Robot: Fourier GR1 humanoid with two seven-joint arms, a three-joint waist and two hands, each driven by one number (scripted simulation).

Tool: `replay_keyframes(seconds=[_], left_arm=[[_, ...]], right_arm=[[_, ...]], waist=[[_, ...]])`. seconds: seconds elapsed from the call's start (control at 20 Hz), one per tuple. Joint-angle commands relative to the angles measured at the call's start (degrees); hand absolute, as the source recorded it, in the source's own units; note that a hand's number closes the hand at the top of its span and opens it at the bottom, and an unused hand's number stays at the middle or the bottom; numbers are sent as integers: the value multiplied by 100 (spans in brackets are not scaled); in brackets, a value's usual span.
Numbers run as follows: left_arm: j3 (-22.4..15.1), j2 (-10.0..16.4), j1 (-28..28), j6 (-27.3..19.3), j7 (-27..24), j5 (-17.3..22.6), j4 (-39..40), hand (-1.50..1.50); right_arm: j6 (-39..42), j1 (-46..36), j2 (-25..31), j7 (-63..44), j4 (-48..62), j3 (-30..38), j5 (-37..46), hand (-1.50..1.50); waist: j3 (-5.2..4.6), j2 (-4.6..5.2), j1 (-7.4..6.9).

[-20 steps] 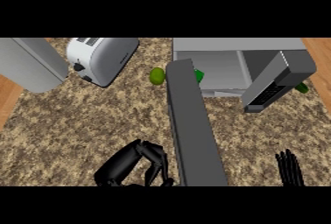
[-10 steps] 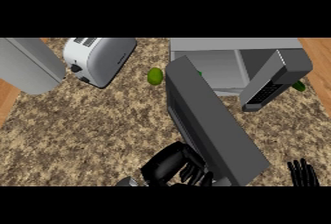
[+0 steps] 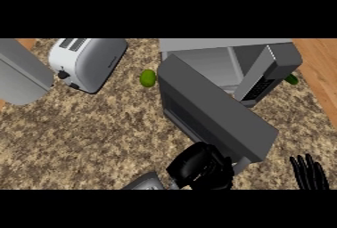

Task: Pick up the milk, place it into the microwave and close the microwave

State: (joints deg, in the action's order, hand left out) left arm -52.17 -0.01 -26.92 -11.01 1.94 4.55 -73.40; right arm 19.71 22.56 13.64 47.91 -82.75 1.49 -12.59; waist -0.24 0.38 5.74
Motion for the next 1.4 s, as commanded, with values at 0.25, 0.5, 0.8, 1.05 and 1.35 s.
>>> replay_keyframes(seconds=[0.25, 0.5, 0.8, 1.05, 1.35], left_arm=[[-99, 1, -754, -1141, -698, 1301, 749, -150], [234, 3, -1215, -1668, -1020, 1693, 1051, 150], [541, 2, -1628, -2080, -1255, 2243, 1521, 150], [883, 1, -2067, -2008, -1503, 2757, 1748, 150], [1044, 1, -2423, -1988, -1797, 3119, 2231, 150]], right_arm=[[544, 129, 395, -193, -1014, -179, -437, -150], [496, 157, 483, -510, -1343, -303, -591, -150], [658, 142, 714, -775, -1661, -340, -895, -150], [729, 242, 767, -884, -1950, -533, -962, -150], [761, 301, 915, -1103, -2229, -472, -1277, -150]], waist=[[-6, 118, 477], [-13, 170, 698], [-8, 260, 861], [-8, 330, 1128], [-4, 373, 1321]])
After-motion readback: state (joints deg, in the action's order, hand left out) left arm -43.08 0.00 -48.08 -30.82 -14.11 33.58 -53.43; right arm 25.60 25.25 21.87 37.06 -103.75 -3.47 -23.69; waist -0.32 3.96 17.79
